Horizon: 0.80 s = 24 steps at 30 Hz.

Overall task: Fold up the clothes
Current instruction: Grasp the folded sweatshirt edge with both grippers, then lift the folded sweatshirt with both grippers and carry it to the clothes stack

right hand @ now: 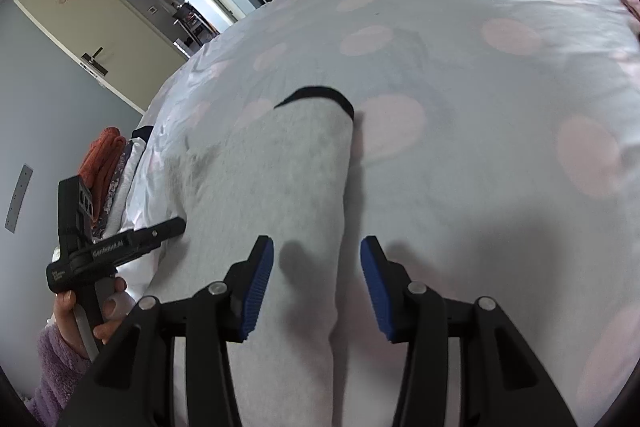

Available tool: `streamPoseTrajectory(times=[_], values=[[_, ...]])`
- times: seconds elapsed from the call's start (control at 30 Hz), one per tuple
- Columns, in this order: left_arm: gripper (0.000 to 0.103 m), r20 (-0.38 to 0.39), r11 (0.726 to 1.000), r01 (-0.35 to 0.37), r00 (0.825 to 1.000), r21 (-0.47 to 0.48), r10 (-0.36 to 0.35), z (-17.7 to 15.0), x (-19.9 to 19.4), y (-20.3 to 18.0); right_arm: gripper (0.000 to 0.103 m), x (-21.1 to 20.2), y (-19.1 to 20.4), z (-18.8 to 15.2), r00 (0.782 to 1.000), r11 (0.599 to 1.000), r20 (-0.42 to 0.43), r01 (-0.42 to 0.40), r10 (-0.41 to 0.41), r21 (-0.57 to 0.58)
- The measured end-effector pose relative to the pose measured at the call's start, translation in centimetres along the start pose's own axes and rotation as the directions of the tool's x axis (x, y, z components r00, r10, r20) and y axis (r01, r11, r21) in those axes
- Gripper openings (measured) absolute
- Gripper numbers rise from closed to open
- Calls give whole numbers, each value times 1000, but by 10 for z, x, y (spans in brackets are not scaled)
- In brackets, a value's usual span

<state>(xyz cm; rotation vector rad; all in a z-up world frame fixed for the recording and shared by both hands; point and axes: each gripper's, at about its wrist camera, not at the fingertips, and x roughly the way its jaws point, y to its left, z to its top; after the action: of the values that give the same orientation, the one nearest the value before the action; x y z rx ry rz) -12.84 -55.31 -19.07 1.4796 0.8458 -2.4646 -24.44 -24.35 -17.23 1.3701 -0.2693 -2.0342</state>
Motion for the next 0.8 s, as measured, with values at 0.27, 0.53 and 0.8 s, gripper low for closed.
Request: streamPoseTrajectory(times=[0.27, 0.53, 0.8], values=[[64, -53, 991, 122, 991, 44, -120, 16, 18, -11, 44, 53, -19, 38, 992, 994, -82, -95, 100, 60], [32, -55, 994, 89, 995, 59, -85, 21, 26, -23, 23, 79, -29, 45, 971, 965, -113, -187, 210, 184], [20, 26, 994, 47, 998, 101, -49, 12, -23, -47, 14, 36, 22, 45, 988, 988, -42, -144, 146, 52]])
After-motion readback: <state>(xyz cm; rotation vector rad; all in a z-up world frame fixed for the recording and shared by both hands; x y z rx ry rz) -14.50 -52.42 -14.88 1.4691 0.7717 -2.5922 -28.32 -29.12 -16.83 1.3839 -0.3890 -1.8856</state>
